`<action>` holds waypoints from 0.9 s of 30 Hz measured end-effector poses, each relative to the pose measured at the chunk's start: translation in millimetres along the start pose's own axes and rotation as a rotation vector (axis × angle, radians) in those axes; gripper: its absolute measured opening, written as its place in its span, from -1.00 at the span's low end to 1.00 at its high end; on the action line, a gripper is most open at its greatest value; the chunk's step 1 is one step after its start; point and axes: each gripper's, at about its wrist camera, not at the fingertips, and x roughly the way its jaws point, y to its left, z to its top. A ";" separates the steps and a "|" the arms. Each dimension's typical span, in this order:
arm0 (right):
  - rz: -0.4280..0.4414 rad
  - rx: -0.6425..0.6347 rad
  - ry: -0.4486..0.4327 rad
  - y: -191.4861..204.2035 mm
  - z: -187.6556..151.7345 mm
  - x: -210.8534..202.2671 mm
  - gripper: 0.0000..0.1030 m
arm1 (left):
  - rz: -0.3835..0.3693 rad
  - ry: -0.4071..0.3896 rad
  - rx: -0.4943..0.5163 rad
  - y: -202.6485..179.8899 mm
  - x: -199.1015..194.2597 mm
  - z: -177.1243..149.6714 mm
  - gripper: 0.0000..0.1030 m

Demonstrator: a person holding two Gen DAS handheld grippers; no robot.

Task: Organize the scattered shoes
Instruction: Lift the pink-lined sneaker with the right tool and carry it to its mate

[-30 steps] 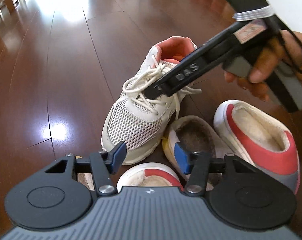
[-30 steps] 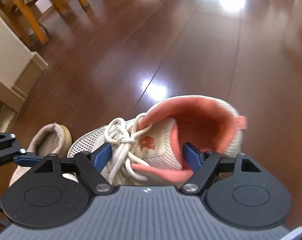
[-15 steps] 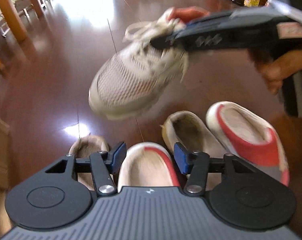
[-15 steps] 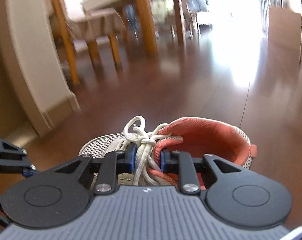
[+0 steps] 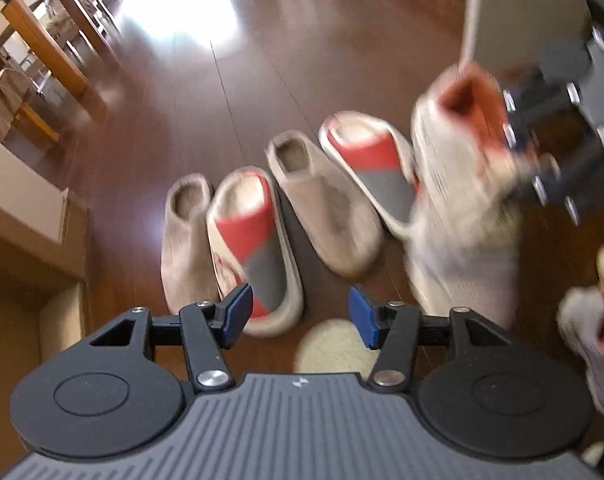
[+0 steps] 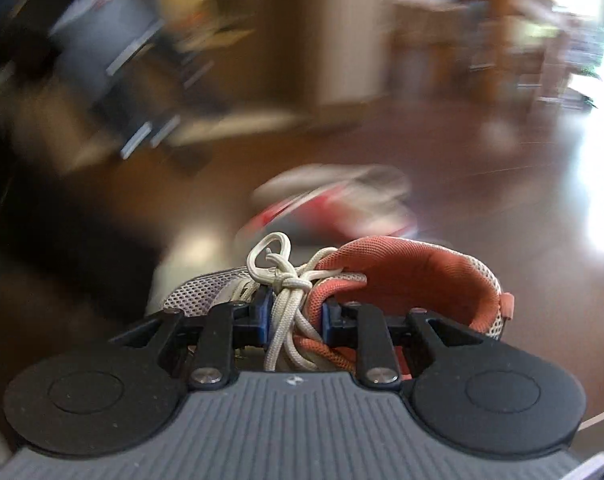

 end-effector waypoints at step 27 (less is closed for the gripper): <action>-0.376 0.943 -0.002 280.4 -178.5 13.5 -0.08 | -0.412 -0.112 0.960 -151.5 120.0 -152.9 0.13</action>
